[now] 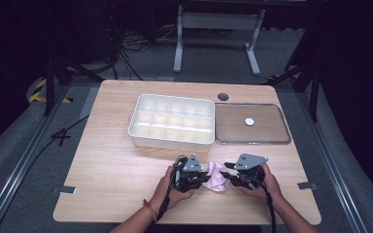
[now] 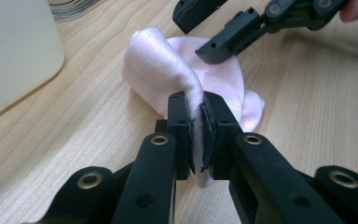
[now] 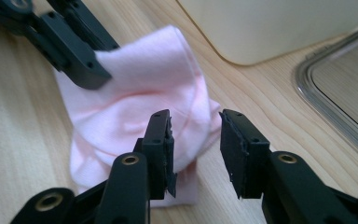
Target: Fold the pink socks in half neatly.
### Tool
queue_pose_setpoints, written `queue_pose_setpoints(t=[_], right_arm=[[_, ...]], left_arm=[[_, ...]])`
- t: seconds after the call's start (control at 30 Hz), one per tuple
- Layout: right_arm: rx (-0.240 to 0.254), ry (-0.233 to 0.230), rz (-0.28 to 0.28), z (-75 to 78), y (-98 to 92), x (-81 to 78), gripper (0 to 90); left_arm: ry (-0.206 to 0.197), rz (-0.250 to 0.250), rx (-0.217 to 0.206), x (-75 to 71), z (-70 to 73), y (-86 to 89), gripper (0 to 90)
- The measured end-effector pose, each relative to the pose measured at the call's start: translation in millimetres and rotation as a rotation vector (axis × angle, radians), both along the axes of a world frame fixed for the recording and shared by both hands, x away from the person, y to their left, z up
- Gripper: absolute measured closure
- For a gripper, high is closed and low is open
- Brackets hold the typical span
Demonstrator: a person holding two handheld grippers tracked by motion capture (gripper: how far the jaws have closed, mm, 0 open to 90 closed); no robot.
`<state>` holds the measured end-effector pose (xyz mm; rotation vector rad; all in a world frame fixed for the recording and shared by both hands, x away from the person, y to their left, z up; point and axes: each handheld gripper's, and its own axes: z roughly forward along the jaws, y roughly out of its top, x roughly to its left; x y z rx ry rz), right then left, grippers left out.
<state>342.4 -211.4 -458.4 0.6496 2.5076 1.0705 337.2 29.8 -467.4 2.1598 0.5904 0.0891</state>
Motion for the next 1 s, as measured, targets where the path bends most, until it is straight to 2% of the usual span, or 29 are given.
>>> queue_pose_setpoints(t=[0.1,0.17,0.27,0.4,0.47,0.57,0.67,0.7,0.77,0.83,0.93,1.0], right_arm=[[-0.039,0.029,-0.008,-7.3,1.3,2.5,60.0],[-0.033,0.040,-0.009,-9.9,3.0,4.0,58.2],[-0.022,0.055,0.000,-10.9,4.7,5.9,61.7],[-0.019,0.069,0.013,-9.8,7.1,8.6,66.9],[-0.012,0.071,0.024,-10.8,9.6,10.3,72.3],[-0.003,0.067,0.021,-11.9,13.5,12.2,72.1],[0.004,0.062,0.020,-12.4,16.1,12.6,65.9],[0.000,0.052,0.006,-12.3,16.9,12.4,61.7],[0.000,0.045,-0.006,-10.1,15.4,12.5,58.8],[0.009,0.049,-0.013,-7.9,13.2,12.0,58.9],[0.047,0.023,-0.025,6.5,0.7,8.0,65.0],[0.044,0.021,-0.022,11.1,-6.0,4.7,69.4]], left_arm=[[0.004,0.004,-0.009,-0.4,0.6,0.1,82.6],[0.000,-0.008,-0.007,0.0,1.4,0.3,82.2],[0.005,-0.004,-0.016,0.2,1.3,-1.9,81.6],[-0.009,-0.013,-0.008,-0.1,2.6,-6.0,80.7],[-0.016,-0.019,-0.010,-0.6,3.3,-8.2,80.7],[-0.019,-0.016,-0.012,0.1,3.7,-9.5,80.6],[-0.019,-0.014,-0.004,0.9,4.0,-9.9,80.6],[-0.020,-0.012,-0.002,0.8,4.0,-10.2,80.6],[-0.025,-0.010,0.014,0.1,4.4,-10.2,81.3],[-0.026,-0.004,0.016,-1.0,4.6,-10.3,82.3],[-0.029,-0.004,0.015,-1.8,6.0,-10.2,82.4],[-0.029,-0.002,0.017,-1.7,5.7,-10.6,82.4]])
